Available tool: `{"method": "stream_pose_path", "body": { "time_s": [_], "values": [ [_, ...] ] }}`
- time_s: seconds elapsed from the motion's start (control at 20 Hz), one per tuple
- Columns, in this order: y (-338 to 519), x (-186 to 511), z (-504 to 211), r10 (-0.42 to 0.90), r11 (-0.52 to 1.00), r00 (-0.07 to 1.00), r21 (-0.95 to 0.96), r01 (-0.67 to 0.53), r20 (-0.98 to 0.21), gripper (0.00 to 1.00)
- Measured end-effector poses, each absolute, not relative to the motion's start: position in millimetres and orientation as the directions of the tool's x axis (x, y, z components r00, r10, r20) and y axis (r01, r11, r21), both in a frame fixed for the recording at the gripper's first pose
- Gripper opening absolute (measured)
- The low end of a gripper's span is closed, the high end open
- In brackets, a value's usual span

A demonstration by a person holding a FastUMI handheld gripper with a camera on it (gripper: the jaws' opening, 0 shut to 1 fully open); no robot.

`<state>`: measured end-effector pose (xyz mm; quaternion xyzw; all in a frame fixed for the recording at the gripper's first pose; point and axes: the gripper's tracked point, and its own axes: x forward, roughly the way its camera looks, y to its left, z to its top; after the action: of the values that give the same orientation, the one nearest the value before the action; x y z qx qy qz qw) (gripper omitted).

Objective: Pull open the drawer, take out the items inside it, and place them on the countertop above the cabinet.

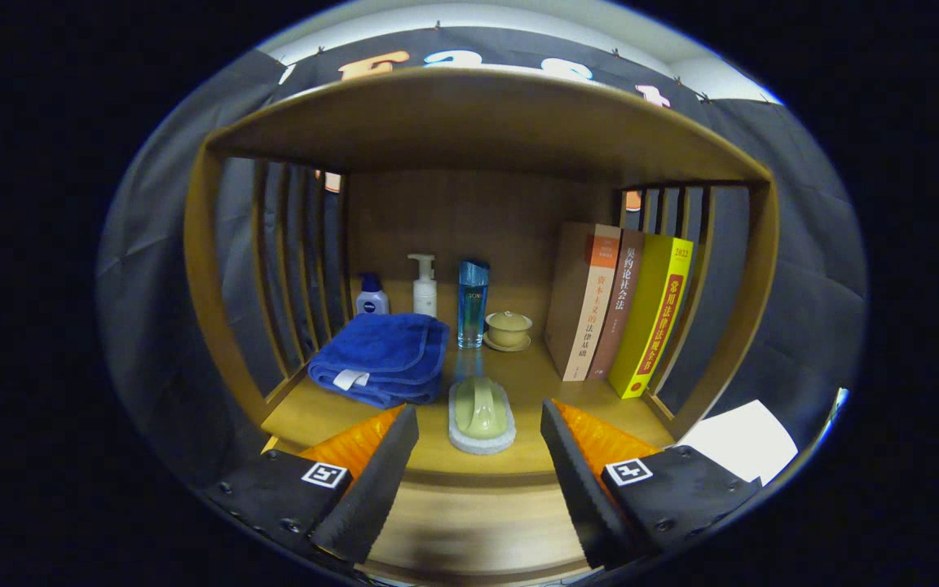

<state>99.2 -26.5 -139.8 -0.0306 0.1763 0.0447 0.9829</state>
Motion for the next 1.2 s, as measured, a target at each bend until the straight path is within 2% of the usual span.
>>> {"method": "stream_pose_path", "body": {
  "time_s": [0.6,1.2],
  "values": [
    [-27,-45,-191,0.054,0.998,0.944,0.04,-0.043,-0.325,0.99],
    [-46,-107,-272,0.033,0.999,0.91,0.026,-0.024,-0.414,0.99]
  ]
}}
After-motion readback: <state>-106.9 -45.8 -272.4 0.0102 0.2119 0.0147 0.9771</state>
